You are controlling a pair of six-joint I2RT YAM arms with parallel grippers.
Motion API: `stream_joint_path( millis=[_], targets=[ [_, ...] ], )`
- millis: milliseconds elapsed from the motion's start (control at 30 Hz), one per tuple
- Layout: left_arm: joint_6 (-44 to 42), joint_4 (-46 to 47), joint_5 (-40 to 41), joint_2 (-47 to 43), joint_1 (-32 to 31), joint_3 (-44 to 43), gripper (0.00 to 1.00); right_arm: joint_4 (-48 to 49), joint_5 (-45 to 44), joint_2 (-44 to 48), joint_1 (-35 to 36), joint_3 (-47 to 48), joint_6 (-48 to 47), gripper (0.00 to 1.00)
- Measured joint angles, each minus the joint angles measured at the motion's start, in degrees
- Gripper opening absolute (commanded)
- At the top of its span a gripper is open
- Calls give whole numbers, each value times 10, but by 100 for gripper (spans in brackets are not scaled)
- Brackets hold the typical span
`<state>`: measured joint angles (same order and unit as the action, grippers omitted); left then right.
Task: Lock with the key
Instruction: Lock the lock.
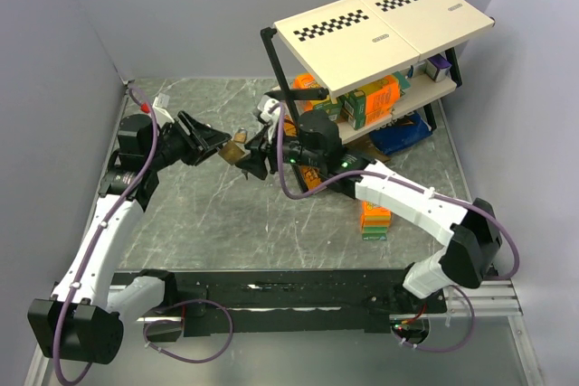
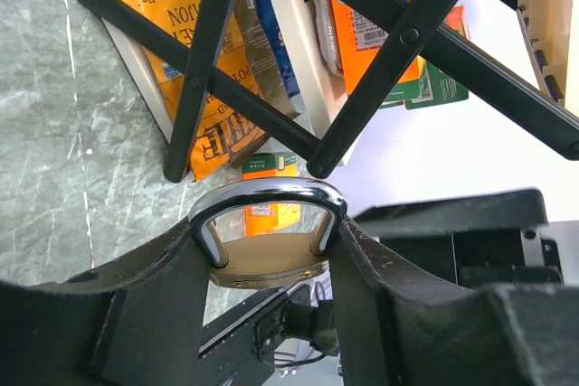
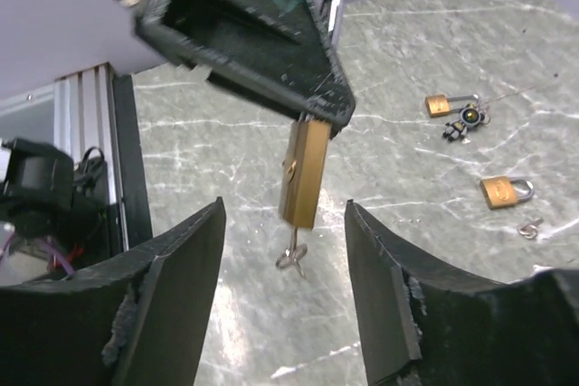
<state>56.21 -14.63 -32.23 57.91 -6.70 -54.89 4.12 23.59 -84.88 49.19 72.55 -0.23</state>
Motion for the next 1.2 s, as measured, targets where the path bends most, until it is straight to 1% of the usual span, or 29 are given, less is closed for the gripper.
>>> stream_joint_path(
  millis=[133, 200, 400, 433, 667, 733, 767, 833, 867, 967, 1033, 1167, 1200],
  targets=[
    [1, 1, -5, 0, 0, 0, 1, -5, 25, 16, -1, -16, -16, 53],
    [2, 1, -9, 0, 0, 0, 1, -10, 29, 16, -1, -18, -22, 52],
    [5, 1, -19, 0, 0, 0, 1, -16, 32, 16, -2, -18, -29, 38],
    [5, 1, -21, 0, 1, 0, 1, -17, 31, 16, -3, -18, -29, 37],
    [12, 2, -27, -2, 2, 0, 1, -17, 27, 12, -4, -17, -30, 36],
    [18, 3, -28, -3, 2, 0, 1, -20, 28, 9, -4, -17, -29, 40],
    [20, 5, -29, -4, 2, 0, 1, -21, 28, 8, -4, -16, -28, 40],
    [22, 10, -30, -5, 2, 0, 1, -24, 28, 4, -3, -16, -28, 35],
    [23, 13, -30, -5, 2, 0, 1, -26, 28, 3, -3, -16, -28, 30],
    [31, 19, -32, -5, 2, 0, 1, -29, 28, 2, -3, -16, -27, 21],
    [32, 20, -34, -5, 2, 0, 1, -28, 28, 2, -3, -16, -26, 18],
    [33, 20, -35, -5, 2, 3, 1, -27, 23, 2, -3, -16, -25, 0],
    [33, 20, -35, -5, 2, 3, 1, -27, 19, 2, -4, -16, -23, 0]
  ],
)
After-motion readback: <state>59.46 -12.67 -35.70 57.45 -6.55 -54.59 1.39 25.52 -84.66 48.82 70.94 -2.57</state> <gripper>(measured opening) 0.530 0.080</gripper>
